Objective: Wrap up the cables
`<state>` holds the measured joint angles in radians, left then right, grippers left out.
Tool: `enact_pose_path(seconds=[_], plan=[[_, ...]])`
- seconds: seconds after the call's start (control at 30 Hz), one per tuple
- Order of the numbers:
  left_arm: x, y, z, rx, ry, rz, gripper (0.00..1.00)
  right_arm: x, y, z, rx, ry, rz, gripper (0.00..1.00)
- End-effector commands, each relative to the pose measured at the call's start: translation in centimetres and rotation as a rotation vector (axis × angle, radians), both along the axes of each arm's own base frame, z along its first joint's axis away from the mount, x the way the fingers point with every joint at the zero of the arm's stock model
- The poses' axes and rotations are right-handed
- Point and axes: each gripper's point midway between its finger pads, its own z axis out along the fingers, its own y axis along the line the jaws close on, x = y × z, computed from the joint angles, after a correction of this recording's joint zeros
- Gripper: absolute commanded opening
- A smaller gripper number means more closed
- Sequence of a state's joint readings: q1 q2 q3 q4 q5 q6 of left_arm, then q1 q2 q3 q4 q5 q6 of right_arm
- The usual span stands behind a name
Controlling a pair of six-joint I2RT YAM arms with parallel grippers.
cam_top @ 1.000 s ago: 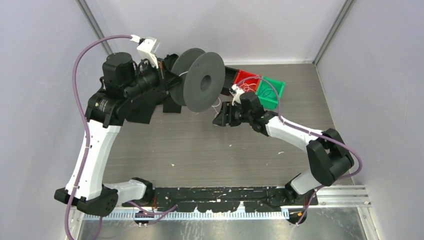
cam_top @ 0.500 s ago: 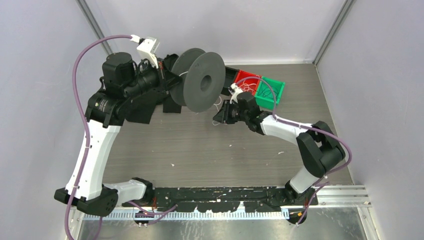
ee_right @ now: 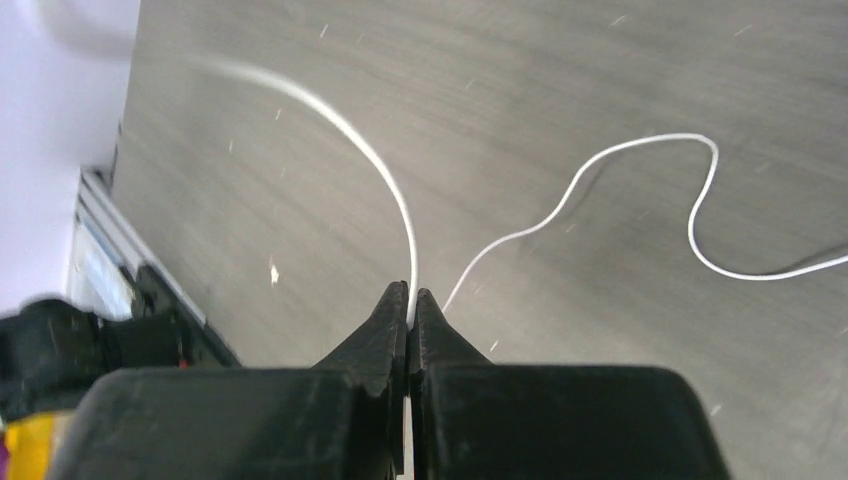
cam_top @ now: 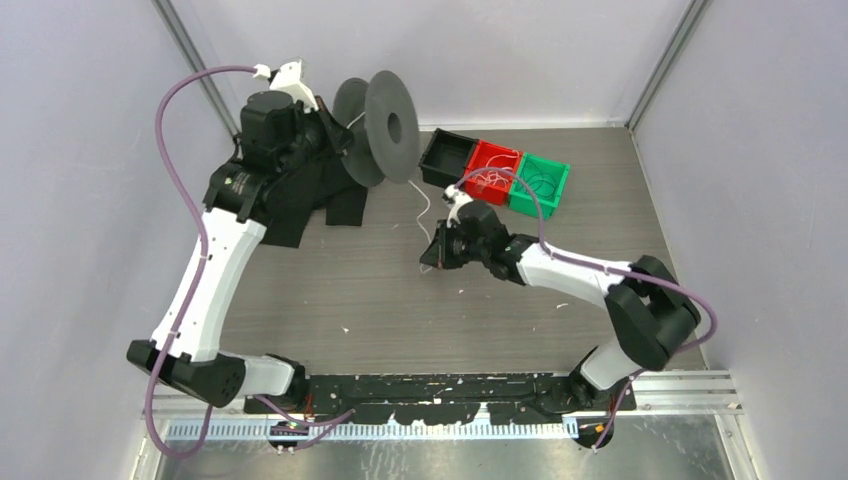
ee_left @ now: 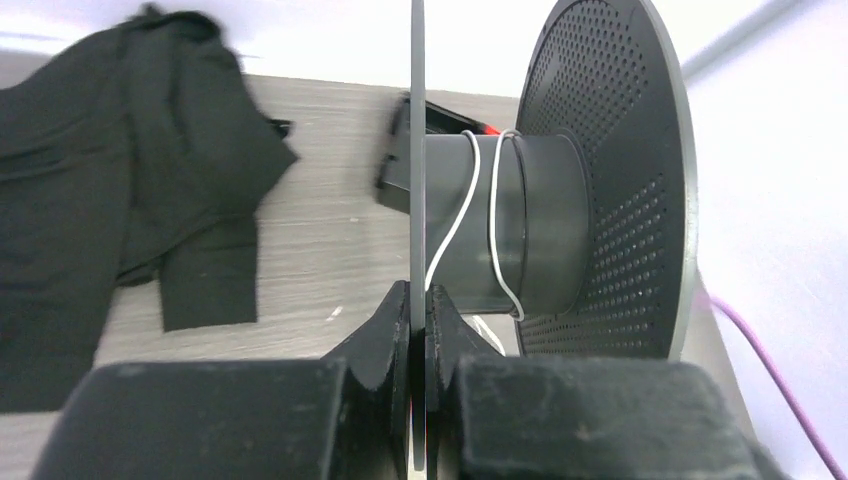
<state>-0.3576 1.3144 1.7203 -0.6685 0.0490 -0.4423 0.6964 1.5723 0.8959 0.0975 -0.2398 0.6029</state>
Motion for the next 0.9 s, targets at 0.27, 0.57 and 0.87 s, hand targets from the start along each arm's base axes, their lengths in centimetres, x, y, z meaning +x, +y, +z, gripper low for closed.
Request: enact_pose_path(seconds=[0.27,0.57,0.87], plan=[[5.0,5.6,-2.5,0.05,-0.064,0.504,0.0,-9.4,2.2,11.6,-0.208,-0.271,0.289,0.0],[4.9,4.6,-7.2,0.178,0.028,0.462,0.0,-9.0,2.6,20.8,-0.224,-0.503,0.411,0.01],[3.3,-0.5,-10.9,0.26,0.1,0.142,0.0,-5.1,2.8,24.8,-0.319,-0.714,0.366,0.0]])
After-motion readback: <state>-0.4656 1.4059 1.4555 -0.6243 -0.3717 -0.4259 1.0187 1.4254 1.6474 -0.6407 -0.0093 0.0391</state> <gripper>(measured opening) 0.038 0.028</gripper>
